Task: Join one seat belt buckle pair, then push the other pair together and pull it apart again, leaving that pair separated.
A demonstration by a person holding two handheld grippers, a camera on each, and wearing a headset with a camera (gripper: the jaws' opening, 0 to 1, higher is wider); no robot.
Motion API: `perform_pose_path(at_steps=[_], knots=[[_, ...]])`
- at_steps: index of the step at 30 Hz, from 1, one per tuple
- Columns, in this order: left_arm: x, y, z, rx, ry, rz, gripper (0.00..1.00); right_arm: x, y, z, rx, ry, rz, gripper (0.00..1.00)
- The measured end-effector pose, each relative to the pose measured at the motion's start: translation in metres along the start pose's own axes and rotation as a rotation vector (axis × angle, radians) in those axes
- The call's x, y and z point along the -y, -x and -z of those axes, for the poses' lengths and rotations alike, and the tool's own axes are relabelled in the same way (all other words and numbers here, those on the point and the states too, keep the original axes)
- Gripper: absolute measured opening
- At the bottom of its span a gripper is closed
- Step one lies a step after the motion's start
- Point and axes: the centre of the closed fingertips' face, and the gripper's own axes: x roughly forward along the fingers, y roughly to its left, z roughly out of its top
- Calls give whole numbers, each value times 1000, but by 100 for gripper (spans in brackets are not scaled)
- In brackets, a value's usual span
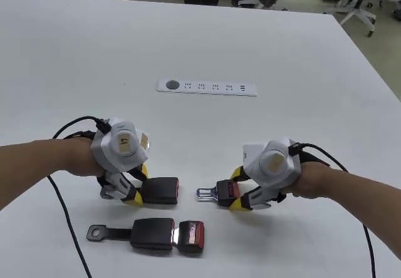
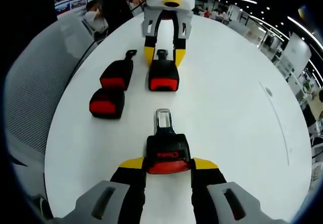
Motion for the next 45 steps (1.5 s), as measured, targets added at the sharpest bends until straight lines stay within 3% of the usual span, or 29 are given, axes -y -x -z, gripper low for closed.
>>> perform_pose_path(at_steps=[17, 35, 42, 45], knots=[[-1, 0, 0, -7, -9, 3, 30, 2, 11, 20, -14, -17, 14, 31], [-3, -1, 2, -7, -7, -7, 32, 1, 13, 24, -7, 2, 16, 32], [-5, 1, 2, -19, -22, -12, 34, 1, 15, 22, 2, 6, 21, 41], [-6, 8, -5, 11, 8, -25, 36, 1, 19, 22, 2, 10, 29, 44]])
